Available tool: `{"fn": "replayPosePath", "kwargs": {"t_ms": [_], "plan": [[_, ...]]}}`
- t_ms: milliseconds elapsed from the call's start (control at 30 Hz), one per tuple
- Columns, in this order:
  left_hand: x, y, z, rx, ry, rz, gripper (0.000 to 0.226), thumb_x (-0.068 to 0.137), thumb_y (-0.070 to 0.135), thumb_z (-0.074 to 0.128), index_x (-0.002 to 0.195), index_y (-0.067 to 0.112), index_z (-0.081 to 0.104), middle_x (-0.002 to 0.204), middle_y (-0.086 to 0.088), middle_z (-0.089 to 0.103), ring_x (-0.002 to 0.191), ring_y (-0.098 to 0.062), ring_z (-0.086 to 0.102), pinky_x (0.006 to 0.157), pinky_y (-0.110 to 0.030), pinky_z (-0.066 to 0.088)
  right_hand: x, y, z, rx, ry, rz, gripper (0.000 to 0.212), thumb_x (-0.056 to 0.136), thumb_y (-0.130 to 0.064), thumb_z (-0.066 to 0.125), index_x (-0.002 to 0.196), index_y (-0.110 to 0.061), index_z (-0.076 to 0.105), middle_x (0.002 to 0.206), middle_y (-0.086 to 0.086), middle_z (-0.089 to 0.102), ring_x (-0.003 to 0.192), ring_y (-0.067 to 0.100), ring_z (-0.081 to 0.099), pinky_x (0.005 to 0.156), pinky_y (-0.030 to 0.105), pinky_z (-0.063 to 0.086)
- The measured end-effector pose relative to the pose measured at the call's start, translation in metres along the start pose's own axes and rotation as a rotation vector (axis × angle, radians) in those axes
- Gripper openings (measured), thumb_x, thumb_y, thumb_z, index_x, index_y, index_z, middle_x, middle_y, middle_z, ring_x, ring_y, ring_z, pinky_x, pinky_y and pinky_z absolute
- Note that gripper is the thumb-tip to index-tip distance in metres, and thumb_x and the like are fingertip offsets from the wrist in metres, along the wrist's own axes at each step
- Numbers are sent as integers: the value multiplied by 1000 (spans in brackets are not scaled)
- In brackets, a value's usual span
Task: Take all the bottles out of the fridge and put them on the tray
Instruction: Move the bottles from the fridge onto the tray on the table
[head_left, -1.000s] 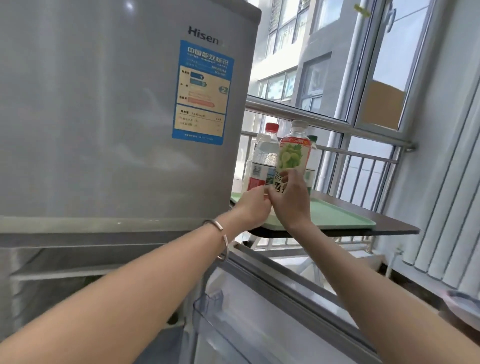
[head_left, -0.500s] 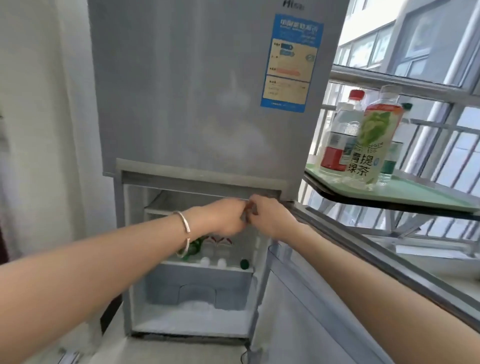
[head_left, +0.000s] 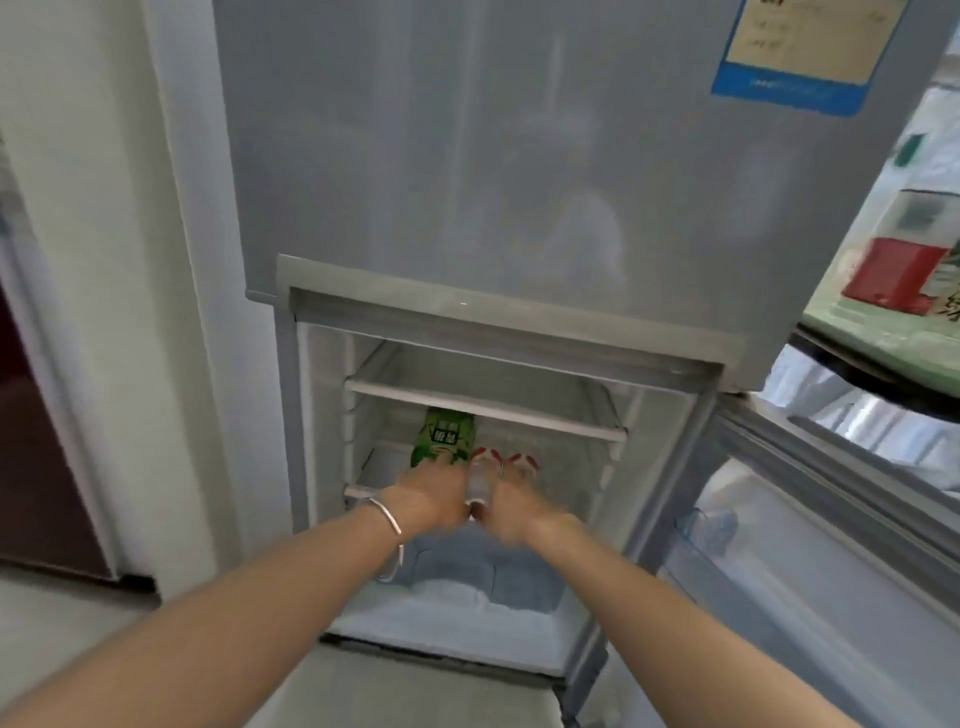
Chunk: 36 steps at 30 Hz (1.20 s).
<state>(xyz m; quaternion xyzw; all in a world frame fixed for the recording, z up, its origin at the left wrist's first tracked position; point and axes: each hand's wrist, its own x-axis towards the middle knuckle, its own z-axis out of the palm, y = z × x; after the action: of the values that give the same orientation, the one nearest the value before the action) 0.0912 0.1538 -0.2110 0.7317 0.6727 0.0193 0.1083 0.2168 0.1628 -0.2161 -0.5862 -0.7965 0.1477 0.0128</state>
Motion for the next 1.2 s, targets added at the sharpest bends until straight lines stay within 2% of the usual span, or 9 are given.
{"fn": "replayPosePath", "kwargs": {"t_ms": [67, 200, 367, 533, 600, 733, 833, 1000, 1200], "plan": [[17, -12, 14, -53, -12, -70, 53, 87, 29, 56, 137, 15, 45, 142, -11, 44, 125, -31, 49, 101, -40, 45, 14, 6, 13, -19, -36, 23, 72, 97, -42, 47, 156, -30, 7, 164, 8, 9, 150, 37, 13, 120, 51, 17], [62, -34, 45, -244, -12, -243, 47, 88, 19, 48, 133, 6, 43, 132, -16, 52, 113, -32, 57, 95, -36, 49, 43, 14, 38, -92, -34, 12, 73, 99, -45, 40, 156, -32, -4, 165, 7, -9, 152, 33, -4, 121, 53, 1], [103, -34, 65, -551, -8, -353, 45, 95, 31, 51, 133, 7, 45, 130, -13, 58, 117, -29, 58, 94, -32, 47, 70, 21, 54, -150, -32, 7, 74, 99, -42, 41, 157, -31, -5, 165, 10, -11, 152, 33, -8, 119, 52, -4], [111, -37, 77, -849, 24, -492, 75, 83, 24, 70, 141, 0, 29, 133, -18, 53, 119, -34, 55, 84, -27, 52, 78, 23, 55, -146, -34, 7, 74, 100, -40, 42, 156, -32, -6, 165, 10, -11, 152, 32, -9, 120, 52, -4], [109, -38, 76, -813, -36, -517, 61, 93, 23, 58, 143, -1, 33, 134, -18, 52, 124, -34, 52, 79, -21, 49, 75, 22, 54, -135, -42, 12, 74, 100, -40, 42, 156, -32, -6, 165, 11, -12, 152, 32, -9, 120, 51, -5], [97, -34, 60, -643, -116, -449, 45, 99, 29, 45, 136, 2, 45, 137, -24, 52, 128, -35, 50, 106, -39, 41, 64, 21, 47, -112, -42, 4, 74, 100, -38, 42, 156, -31, -5, 165, 10, -12, 152, 32, -9, 120, 50, -5], [80, -37, 35, -607, -30, -425, 41, 100, 24, 44, 132, -2, 51, 134, -24, 54, 125, -36, 52, 96, -35, 44, 54, 21, 43, -100, -36, 6, 75, 99, -35, 44, 156, -31, -6, 165, 10, -12, 152, 32, -8, 121, 49, -5], [37, -43, -19, -265, 47, -330, 37, 98, 28, 39, 128, 15, 56, 132, -10, 59, 119, -30, 57, 95, -33, 45, 24, 12, 25, -16, -45, 7, 80, 97, -31, 48, 156, -31, -6, 165, 10, -12, 152, 32, -6, 121, 47, -3], [-34, -13, -80, -191, 167, -365, 45, 96, 39, 38, 129, 15, 56, 133, -13, 57, 119, -32, 56, 93, -35, 46, -27, -12, -10, 144, -71, -43, 91, 90, -35, 62, 157, -27, 1, 165, 10, 1, 151, 34, 9, 121, 49, 16]]}}
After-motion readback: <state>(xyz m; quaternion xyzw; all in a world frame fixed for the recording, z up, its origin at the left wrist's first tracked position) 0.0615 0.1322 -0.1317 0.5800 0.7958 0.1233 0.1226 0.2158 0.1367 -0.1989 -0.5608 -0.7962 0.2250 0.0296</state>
